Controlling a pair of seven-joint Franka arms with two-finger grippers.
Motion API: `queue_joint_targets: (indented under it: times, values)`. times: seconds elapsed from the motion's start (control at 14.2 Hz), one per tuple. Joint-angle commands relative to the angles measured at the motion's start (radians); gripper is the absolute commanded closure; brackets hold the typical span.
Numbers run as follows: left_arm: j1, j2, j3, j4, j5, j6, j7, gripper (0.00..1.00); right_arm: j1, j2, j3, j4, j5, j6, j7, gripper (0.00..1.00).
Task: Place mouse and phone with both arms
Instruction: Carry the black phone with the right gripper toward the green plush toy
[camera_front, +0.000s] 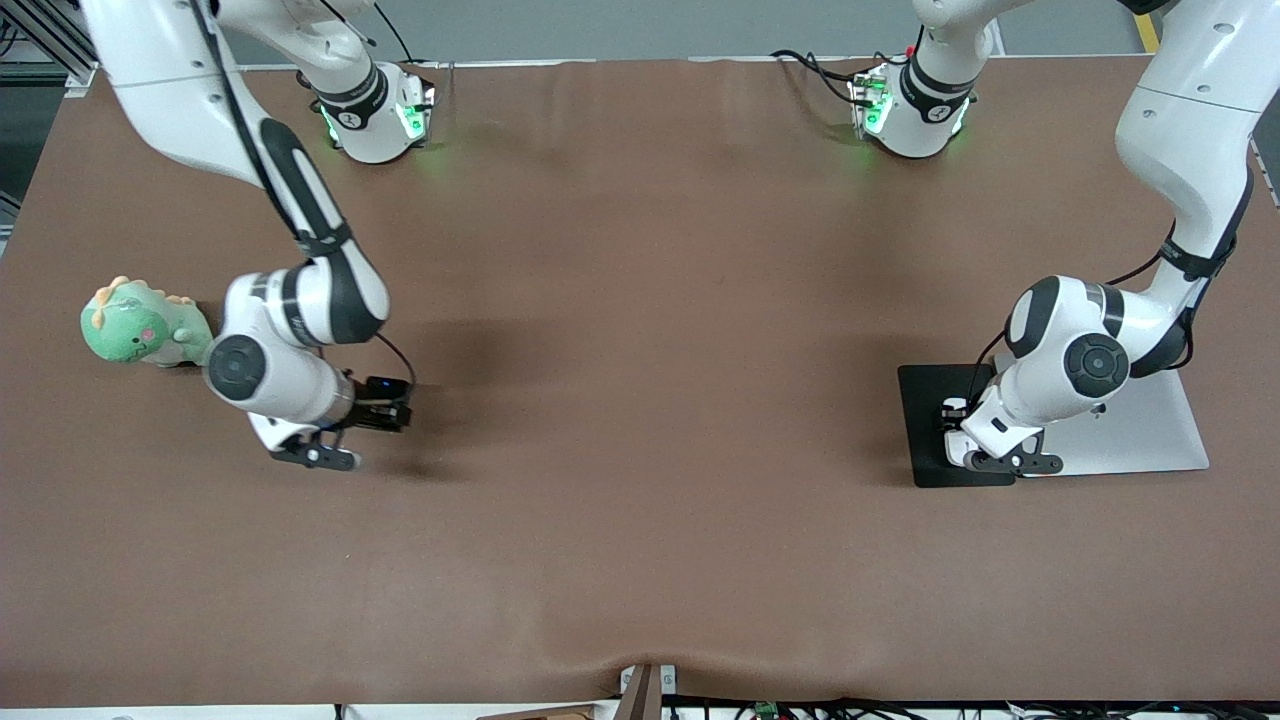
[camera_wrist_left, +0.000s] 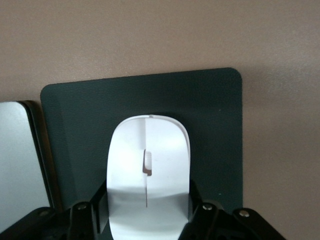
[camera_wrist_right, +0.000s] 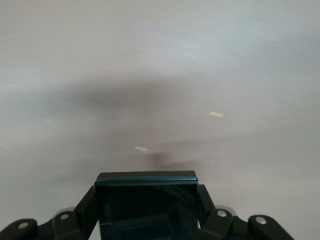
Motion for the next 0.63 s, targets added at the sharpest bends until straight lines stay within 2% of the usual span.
queue_joint_targets:
  times: [0.0,0.14,0.42,0.49,0.56]
  values:
    - [0.015,0.007,-0.009,-0.005,0.028,0.015,-0.008,0.46,-0.153,-0.087,0.024,-0.120,-0.015,0.017,-0.169,1.00]
    - [0.015,0.010,-0.009,-0.002,0.028,0.017,-0.008,0.46,-0.243,-0.080,0.024,-0.148,-0.015,0.017,-0.277,1.00]
    - [0.015,0.012,-0.009,-0.002,0.028,0.017,-0.008,0.44,-0.342,-0.082,0.024,-0.182,-0.015,0.008,-0.310,1.00]
    - [0.015,0.013,-0.007,-0.002,0.028,0.017,-0.008,0.40,-0.366,-0.077,0.024,-0.183,-0.015,0.008,-0.323,1.00]
    - [0.015,0.015,-0.009,-0.001,0.028,0.017,-0.008,0.27,-0.383,-0.074,0.022,-0.183,-0.015,0.011,-0.330,1.00]
